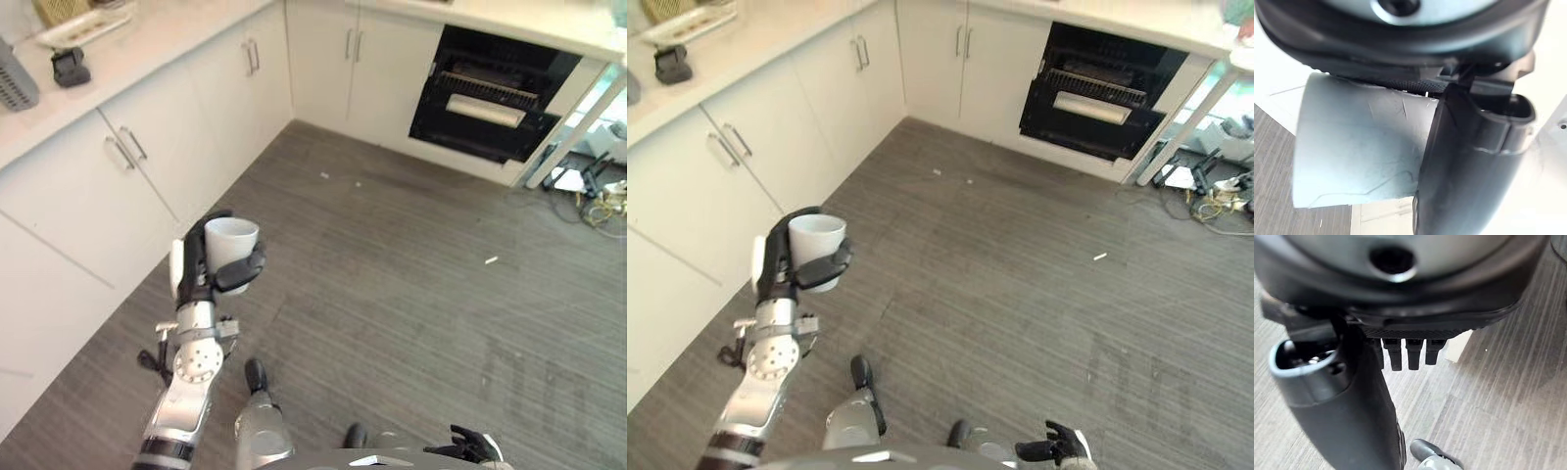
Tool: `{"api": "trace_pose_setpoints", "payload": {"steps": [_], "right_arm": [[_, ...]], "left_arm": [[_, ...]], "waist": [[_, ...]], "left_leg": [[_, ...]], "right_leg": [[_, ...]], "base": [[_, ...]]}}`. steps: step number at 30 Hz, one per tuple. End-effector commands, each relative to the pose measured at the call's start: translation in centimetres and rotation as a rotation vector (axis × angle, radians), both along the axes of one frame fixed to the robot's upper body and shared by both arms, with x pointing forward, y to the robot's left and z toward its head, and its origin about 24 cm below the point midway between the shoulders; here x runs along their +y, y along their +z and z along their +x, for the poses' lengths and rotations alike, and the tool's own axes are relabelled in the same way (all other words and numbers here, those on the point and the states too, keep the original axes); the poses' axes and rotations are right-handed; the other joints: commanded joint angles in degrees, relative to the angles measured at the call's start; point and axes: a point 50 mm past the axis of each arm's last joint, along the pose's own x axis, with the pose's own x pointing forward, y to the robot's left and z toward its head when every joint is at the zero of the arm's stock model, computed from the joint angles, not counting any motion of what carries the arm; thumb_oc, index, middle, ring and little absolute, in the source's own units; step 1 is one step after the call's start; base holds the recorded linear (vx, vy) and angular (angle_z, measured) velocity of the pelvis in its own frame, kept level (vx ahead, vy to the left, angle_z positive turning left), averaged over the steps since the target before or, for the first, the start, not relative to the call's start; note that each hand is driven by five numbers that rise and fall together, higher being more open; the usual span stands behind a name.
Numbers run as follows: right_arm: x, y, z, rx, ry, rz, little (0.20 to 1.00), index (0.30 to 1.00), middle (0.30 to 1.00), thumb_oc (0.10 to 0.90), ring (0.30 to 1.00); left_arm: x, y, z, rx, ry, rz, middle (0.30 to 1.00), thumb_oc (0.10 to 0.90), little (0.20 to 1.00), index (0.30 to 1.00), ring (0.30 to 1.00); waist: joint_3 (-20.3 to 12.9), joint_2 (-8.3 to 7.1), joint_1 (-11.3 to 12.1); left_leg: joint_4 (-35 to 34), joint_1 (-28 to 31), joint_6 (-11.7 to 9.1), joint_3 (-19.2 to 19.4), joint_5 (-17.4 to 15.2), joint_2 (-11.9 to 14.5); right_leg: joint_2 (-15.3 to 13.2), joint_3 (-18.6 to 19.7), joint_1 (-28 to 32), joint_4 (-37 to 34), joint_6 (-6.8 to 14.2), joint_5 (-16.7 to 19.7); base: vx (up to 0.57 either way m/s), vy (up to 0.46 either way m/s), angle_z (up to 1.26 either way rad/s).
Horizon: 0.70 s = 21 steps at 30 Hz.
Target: Place the dishes in the dishwasher.
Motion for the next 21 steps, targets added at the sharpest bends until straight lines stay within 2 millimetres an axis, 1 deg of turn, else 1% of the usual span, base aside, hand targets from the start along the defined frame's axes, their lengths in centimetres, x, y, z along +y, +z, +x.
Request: {"api": "trace_pose_setpoints", "payload": {"steps": [1, 2, 3, 4, 6, 7, 8, 9, 10, 11, 13, 14, 15, 16, 17, 18, 19, 20, 21], "right_arm": [[1.8, 0.0, 1.5, -0.07, 0.007, 0.043, 0.9, 0.9, 0.9, 0.8, 0.9], [1.8, 0.0, 1.7, -0.071, -0.021, 0.046, 0.9, 0.9, 0.9, 0.8, 0.9], [2.0, -0.1, 1.6, -0.068, -0.032, 0.053, 0.9, 0.9, 0.9, 0.8, 0.9], [2.1, -0.1, 1.6, -0.069, -0.035, 0.056, 0.9, 0.9, 0.9, 0.8, 0.9], [2.1, -0.1, 1.6, -0.069, -0.035, 0.056, 0.9, 0.9, 0.9, 0.8, 0.9], [2.1, -0.1, 1.6, -0.069, -0.035, 0.056, 0.9, 0.9, 0.9, 0.8, 0.9], [2.4, 0.1, 2.7, -0.104, -0.034, 0.066, 0.9, 0.9, 0.9, 0.8, 0.9], [2.6, 0.2, 3.3, -0.128, -0.034, 0.072, 0.9, 0.9, 0.9, 0.8, 0.9], [2.8, 0.5, 4.1, -0.162, -0.045, 0.085, 0.9, 0.9, 0.9, 0.8, 0.9], [2.8, 0.5, 4.1, -0.163, -0.045, 0.084, 0.9, 0.9, 0.9, 0.8, 0.9], [2.8, 0.6, 4.3, -0.171, -0.028, 0.087, 0.9, 0.9, 0.9, 0.8, 0.9], [2.6, 0.6, 4.1, -0.167, -0.022, 0.082, 0.9, 0.9, 0.9, 0.8, 0.9], [2.5, 0.5, 3.9, -0.164, -0.028, 0.081, 0.9, 0.9, 0.9, 0.8, 0.9], [2.0, 0.4, 3.0, -0.141, -0.058, 0.071, 0.9, 0.9, 0.9, 0.8, 0.9], [2.0, 0.4, 3.0, -0.141, -0.058, 0.071, 0.9, 0.9, 0.9, 0.8, 0.9], [1.8, 0.3, 2.5, -0.126, -0.078, 0.064, 0.9, 0.9, 0.9, 0.8, 0.9], [1.6, 0.1, 1.6, -0.091, -0.102, 0.063, 0.9, 0.9, 0.9, 0.8, 0.9], [1.5, -0.1, 1.1, -0.072, -0.114, 0.061, 0.9, 0.9, 0.9, 0.8, 0.9], [1.5, -0.1, 1.1, -0.072, -0.114, 0.061, 0.9, 0.9, 0.9, 0.8, 0.9]], "left_arm": [[-1.8, 8.3, 2.0, -0.409, -0.152, 0.075, 0.3, 0.4, 0.3, 0.3, 0.3], [-2.7, 9.0, 2.7, -0.426, -0.201, 0.105, 0.3, 0.4, 0.3, 0.3, 0.3], [-3.0, 9.1, 3.0, -0.424, -0.214, 0.116, 0.3, 0.4, 0.3, 0.3, 0.3], [-3.3, 9.3, 3.2, -0.425, -0.235, 0.123, 0.3, 0.4, 0.3, 0.3, 0.3], [-3.3, 9.3, 3.2, -0.425, -0.235, 0.122, 0.3, 0.4, 0.3, 0.3, 0.3], [-3.3, 9.3, 3.2, -0.425, -0.235, 0.122, 0.3, 0.4, 0.3, 0.3, 0.3], [-3.7, 9.0, 3.6, -0.396, -0.267, 0.137, 0.3, 0.4, 0.3, 0.3, 0.3], [-3.8, 8.8, 3.7, -0.386, -0.277, 0.141, 0.3, 0.4, 0.3, 0.3, 0.3], [-3.9, 8.3, 3.9, -0.363, -0.282, 0.119, 0.3, 0.4, 0.3, 0.3, 0.3], [-3.9, 8.3, 3.9, -0.364, -0.282, 0.118, 0.3, 0.4, 0.3, 0.3, 0.3], [-3.8, 8.2, 3.9, -0.358, -0.292, 0.1, 0.3, 0.4, 0.3, 0.3, 0.3], [-3.9, 7.9, 3.9, -0.347, -0.302, 0.079, 0.3, 0.4, 0.3, 0.3, 0.3], [-4.0, 7.7, 3.8, -0.343, -0.309, 0.064, 0.3, 0.4, 0.3, 0.3, 0.3], [-4.5, 7.6, 4.0, -0.333, -0.338, 0.058, 0.3, 0.4, 0.3, 0.3, 0.3], [-4.5, 7.6, 4.0, -0.333, -0.338, 0.058, 0.3, 0.4, 0.3, 0.3, 0.3], [-4.7, 7.7, 4.1, -0.338, -0.35, 0.062, 0.3, 0.4, 0.3, 0.3, 0.3], [-5.3, 7.9, 4.4, -0.338, -0.383, 0.087, 0.3, 0.4, 0.3, 0.3, 0.3], [-5.6, 8.0, 4.5, -0.342, -0.394, 0.1, 0.3, 0.4, 0.3, 0.3, 0.3], [-5.6, 8.0, 4.5, -0.342, -0.394, 0.1, 0.3, 0.4, 0.3, 0.3, 0.3]], "waist": [[-4.1, -0.66, -0.1], [-5.0, -2.74, -0.8], [-5.1, -2.88, -1.5], [-5.1, -2.53, -2.1], [-5.2, -2.39, -1.9], [-5.2, -2.39, -1.9], [-3.8, -0.13, -4.5], [-3.3, 0.18, -5.5], [-2.4, 0.27, -7.6], [-2.5, 0.58, -7.6], [-2.4, 1.05, -8.9], [-2.5, 0.85, -10.2], [-2.5, 0.78, -11.4], [-2.7, 0.35, -13.4], [-2.7, 0.35, -13.4], [-2.4, 0.25, -14.6], [-1.9, 0.68, -16.3], [-2.2, 1.07, -16.7], [-2.2, 1.07, -16.7]], "left_leg": [[-6.6, -3.7, 0.7, 1.2, 11.8, -1.1], [-7.1, -0.8, 4.6, 1.6, 8.1, -7.5], [-7.5, 0.9, 5.7, 1.9, 6.7, -9.1], [-7.7, 2.2, 6.8, 2.3, 5.3, -9.9], [-7.7, 2.2, 6.8, 2.4, 5.3, -9.7], [-7.7, 2.1, 6.8, 2.4, 5.3, -9.7], [-8.4, 6.6, 9.1, 1.1, 1.7, -11.0], [-9.0, 8.3, 9.4, 0.3, 0.5, -11.5], [-9.4, 11.4, 9.2, -0.6, -1.6, -12.9], [-9.4, 11.1, 9.1, -0.6, -1.5, -12.5], [-9.4, 13.3, 8.4, -0.5, -2.7, -12.7], [-9.4, 15.1, 7.6, -0.7, -4.4, -13.1], [-9.4, 16.5, 7.0, -1.5, -5.7, -13.7], [-9.4, 18.6, 6.1, -2.7, -7.7, -14.7], [-9.4, 18.6, 6.1, -2.7, -7.7, -14.7], [-9.4, 20.0, 5.5, -3.3, -8.6, -14.9], [-9.4, 22.5, 4.4, -4.4, -10.4, -14.5], [-9.4, 23.8, 4.3, -5.0, -11.4, -14.7], [-9.4, 23.8, 4.3, -5.0, -11.4, -14.7]], "right_leg": [[-3.0, -2.2, 13.6, -2.1, 7.5, -0.6], [-7.6, -0.6, 9.2, 9.4, 11.4, 13.3], [-8.6, -0.1, 7.8, 14.7, 12.4, 17.9], [-8.9, 0.8, 6.0, 18.6, 13.0, 21.8], [-8.7, 1.0, 5.9, 18.5, 13.0, 21.9], [-8.7, 1.0, 5.8, 18.5, 13.0, 21.9], [-7.0, 2.6, -0.3, 30.5, 13.1, 23.7], [-5.8, 3.5, -3.5, 32.3, 12.8, 21.4], [-4.6, 3.5, -9.1, 29.8, 12.2, 17.1], [-4.2, 3.3, -9.1, 29.4, 12.0, 17.5], [-4.9, 0.6, -12.4, 22.2, 10.1, 13.8], [-5.3, -1.5, -13.8, 14.7, 8.9, 11.9], [-4.8, -1.6, -15.0, 9.6, 8.6, 12.0], [-3.8, 0.3, -16.6, -1.1, 9.0, 14.2], [-3.8, 0.3, -16.6, -1.1, 9.0, 14.2], [-4.2, 1.3, -18.6, -5.5, 9.5, 15.5], [-5.6, 2.1, -21.6, -9.6, 10.8, 18.0], [-5.7, 1.4, -21.9, -10.2, 11.2, 18.6], [-5.7, 1.4, -21.9, -10.2, 11.2, 18.6]], "base": [[0.38, 0.289, -0.09], [0.52, 0.375, -0.1], [0.67, 0.477, -0.24], [0.28, 0.198, 0.16], [0.07, 0.053, 0.49], [0.43, 0.239, 0.36], [0.58, 0.29, 0.26], [0.89, 0.372, 0.08], [0.45, 0.131, 0.01], [0.48, 0.103, -0.08], [0.42, 0.018, 0.08], [0.54, -0.054, 0.21], [0.73, -0.144, 0.16], [0.5, -0.102, 0.05], [0.49, -0.125, 0.03], [0.47, -0.153, 0.23], [0.63, -0.183, 0.58], [0.46, -0.131, 0.54], [0.17, -0.026, 0.52]]}}
